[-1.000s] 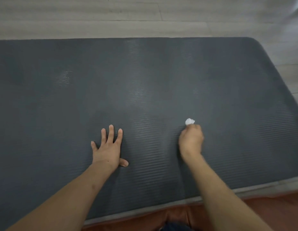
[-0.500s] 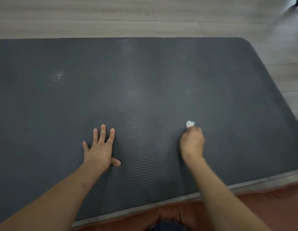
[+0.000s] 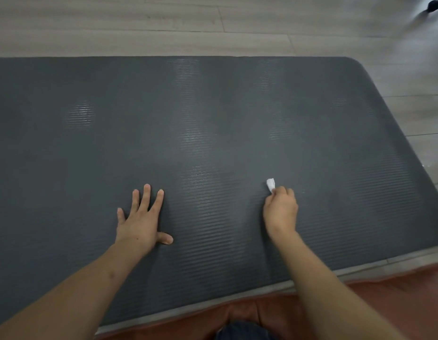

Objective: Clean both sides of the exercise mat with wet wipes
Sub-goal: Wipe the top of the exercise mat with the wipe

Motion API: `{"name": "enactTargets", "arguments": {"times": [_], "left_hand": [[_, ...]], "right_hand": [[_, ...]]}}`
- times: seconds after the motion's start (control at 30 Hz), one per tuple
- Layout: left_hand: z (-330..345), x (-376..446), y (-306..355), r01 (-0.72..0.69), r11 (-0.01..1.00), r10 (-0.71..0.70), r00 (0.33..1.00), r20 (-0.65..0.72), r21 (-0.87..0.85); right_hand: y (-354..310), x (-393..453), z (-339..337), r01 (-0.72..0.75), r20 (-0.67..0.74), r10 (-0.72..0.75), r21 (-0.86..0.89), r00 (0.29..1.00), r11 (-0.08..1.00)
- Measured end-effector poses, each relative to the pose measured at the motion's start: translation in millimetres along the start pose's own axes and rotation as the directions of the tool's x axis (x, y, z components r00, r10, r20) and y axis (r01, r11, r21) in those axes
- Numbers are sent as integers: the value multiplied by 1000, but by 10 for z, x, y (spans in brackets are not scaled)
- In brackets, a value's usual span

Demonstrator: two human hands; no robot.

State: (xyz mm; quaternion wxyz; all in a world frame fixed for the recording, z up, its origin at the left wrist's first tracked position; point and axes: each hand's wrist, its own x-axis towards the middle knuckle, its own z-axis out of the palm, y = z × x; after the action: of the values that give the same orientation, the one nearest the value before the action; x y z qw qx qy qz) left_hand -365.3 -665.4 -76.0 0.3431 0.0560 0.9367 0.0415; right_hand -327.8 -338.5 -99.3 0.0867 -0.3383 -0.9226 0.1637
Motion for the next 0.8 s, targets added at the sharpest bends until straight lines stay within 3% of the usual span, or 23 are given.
{"name": "enactTargets", "arguments": {"times": [0.07,0.13,0.2,0.23,0.27,0.3,0.37,0.43,0.47,0.53,0.6,0.67,0.7,0.73,0.77,0.8], "left_hand": [[31,-79,-34,8,1000,-7,999,-40,27],[48,-153,-69,11,998,-7,998,-66,61],[21,-192,-127,-5,996,7,1000,-30,85],[1,-198,-157,-15,994,15,1000,2,106],[-17,-197,-183,-27,991,22,999,37,129],[-27,-196,-200,-38,988,29,997,65,148],[-6,-191,-196,-40,988,29,997,78,152],[19,-185,-143,-26,990,17,998,68,136],[22,-180,-124,-17,991,8,998,69,132],[31,-173,-105,-5,992,-5,997,74,129],[53,-176,-115,2,993,-10,998,64,115],[70,-176,-139,1,995,-6,999,45,101],[73,-175,-151,-1,996,-3,999,44,91],[77,-172,-163,-4,997,0,999,48,79],[83,-172,-174,-8,998,4,999,51,67],[93,-173,-187,-12,998,9,999,48,55]], "right_hand": [[-453,-398,243,1,-31,3,105,1000,995],[-888,-884,418,278,23,-283,132,959,951],[-976,-1221,471,576,238,-602,174,762,799],[-892,-1175,461,674,298,-693,183,656,716],[-749,-1019,422,728,292,-735,153,612,668],[-567,-814,333,736,254,-731,92,634,671],[-95,-320,130,621,113,-615,-22,780,784],[306,24,-106,349,40,-347,-90,937,933],[387,79,-179,189,27,-188,-81,982,979],[216,-36,-99,-64,-30,64,-16,998,998],[-264,-387,119,-96,-16,98,86,995,992],[-871,-873,249,82,153,-113,193,982,978],[-1092,-1113,307,279,276,-324,190,905,941],[-1199,-1263,361,497,353,-533,194,769,846],[-1179,-1244,403,649,396,-665,197,633,735],[-1061,-1075,430,720,401,-721,188,565,668]]}}
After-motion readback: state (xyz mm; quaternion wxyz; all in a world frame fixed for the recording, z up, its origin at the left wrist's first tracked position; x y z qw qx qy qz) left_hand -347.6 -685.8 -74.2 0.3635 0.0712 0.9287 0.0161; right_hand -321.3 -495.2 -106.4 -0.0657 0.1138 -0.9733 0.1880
